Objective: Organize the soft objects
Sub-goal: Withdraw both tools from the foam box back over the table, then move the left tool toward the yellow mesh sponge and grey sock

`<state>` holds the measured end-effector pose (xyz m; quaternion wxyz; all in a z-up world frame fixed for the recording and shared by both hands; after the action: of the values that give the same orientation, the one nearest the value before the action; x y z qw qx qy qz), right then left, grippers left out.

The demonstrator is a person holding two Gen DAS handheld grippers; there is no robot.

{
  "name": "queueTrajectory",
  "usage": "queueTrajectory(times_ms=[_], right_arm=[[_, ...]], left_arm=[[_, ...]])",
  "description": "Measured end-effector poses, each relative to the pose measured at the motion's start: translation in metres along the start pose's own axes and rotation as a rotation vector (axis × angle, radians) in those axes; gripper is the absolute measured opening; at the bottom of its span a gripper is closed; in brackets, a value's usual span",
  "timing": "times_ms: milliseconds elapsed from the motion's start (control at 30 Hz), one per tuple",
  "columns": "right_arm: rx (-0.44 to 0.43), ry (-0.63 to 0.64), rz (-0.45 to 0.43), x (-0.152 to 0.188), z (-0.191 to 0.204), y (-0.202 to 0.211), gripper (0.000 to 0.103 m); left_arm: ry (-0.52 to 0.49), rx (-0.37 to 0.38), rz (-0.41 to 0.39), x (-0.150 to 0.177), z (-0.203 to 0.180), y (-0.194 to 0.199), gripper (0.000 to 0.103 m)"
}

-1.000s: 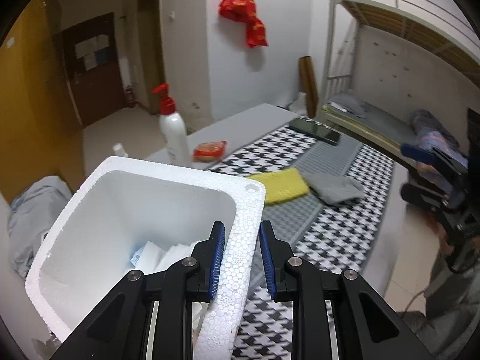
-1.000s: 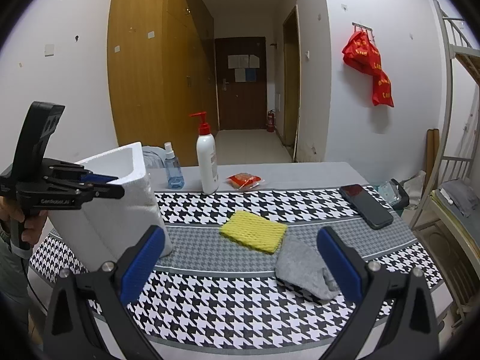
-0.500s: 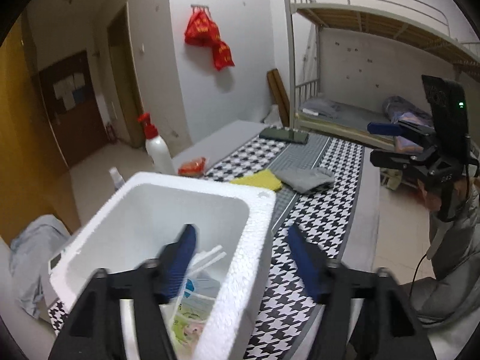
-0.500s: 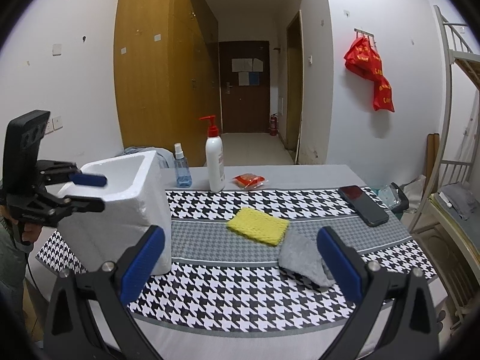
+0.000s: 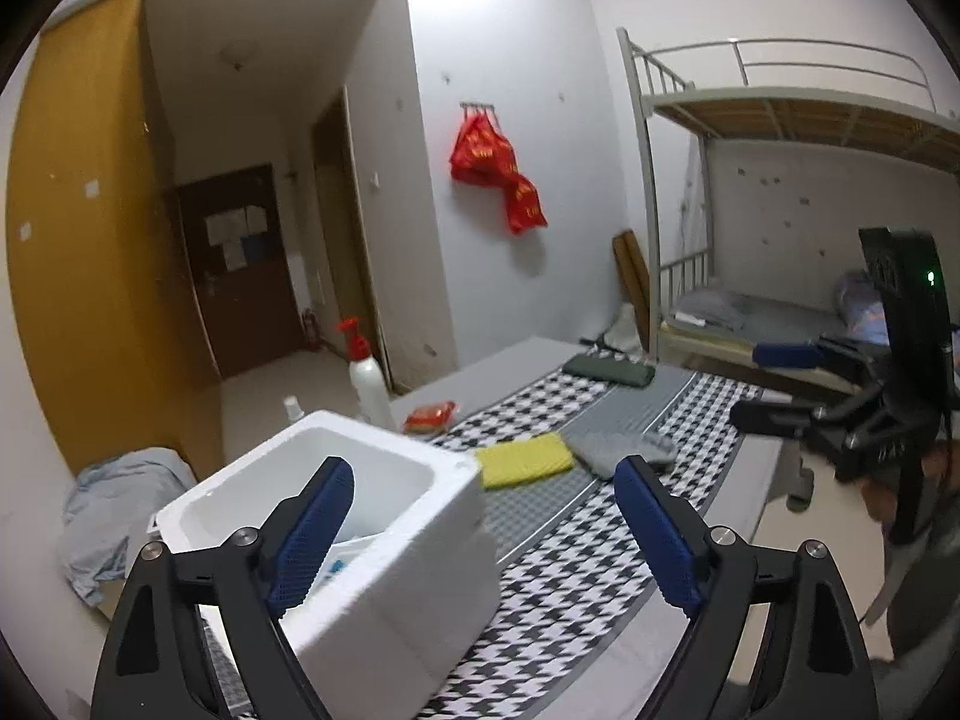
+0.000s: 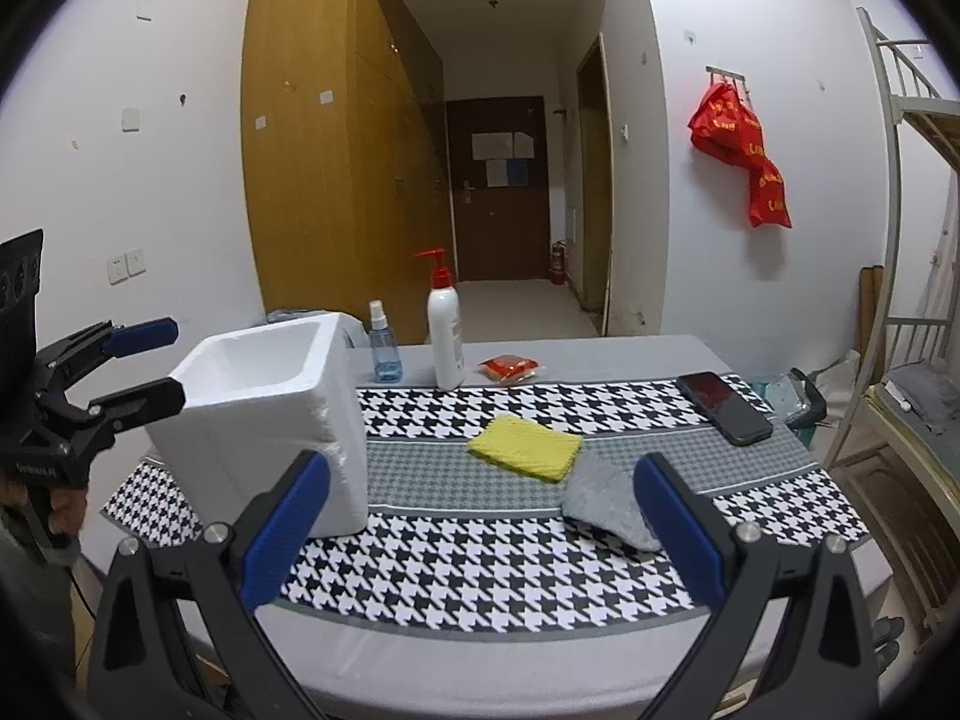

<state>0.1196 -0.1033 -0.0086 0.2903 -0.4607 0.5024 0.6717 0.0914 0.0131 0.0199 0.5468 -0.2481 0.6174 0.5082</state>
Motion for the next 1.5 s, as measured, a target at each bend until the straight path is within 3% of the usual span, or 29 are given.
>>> queueTrajectory(times_ms=[167,233,633,1067,1500], right_arm=[[0.001,0.006,-0.022,0.006,-0.003,0.016,0.102],[0.001,-0.005,-0.032,0.008,-0.007,0.022,0.102],[0.044,-0.028,-0.076,0.025,-0.024,0.050,0.102],[0.144,-0.036,-0.089,0.037,-0.046,0.054,0.103],[0.177,-0.037,-0.070,0.038,-0.067,0.040,0.103]], left_arm=[[0.005,-0.021,-0.031,-0.004,-0.025,0.000,0.092],[0.010,-0.042,-0.050,-0.004,-0.033,0.000,0.099],[0.090,-0.082,-0.133,-0.008,-0.071,0.002,0.102],[0.146,-0.114,-0.097,0.000,-0.087,-0.020,0.102],[0.150,-0.097,-0.062,-0.005,-0.097,-0.052,0.102]])
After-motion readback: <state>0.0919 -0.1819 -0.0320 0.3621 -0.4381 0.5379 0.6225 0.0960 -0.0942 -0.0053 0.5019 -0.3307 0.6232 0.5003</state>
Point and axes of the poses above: each gripper's, at about its wrist camera, not at the fingertips, and y roughly against the way its jaws point, z to its left, x to its underside, the point moved 5 cm from there along -y, roughly the way its jaws point, and after that the axes turned 2 degrees about x, right-handed, at the moved point
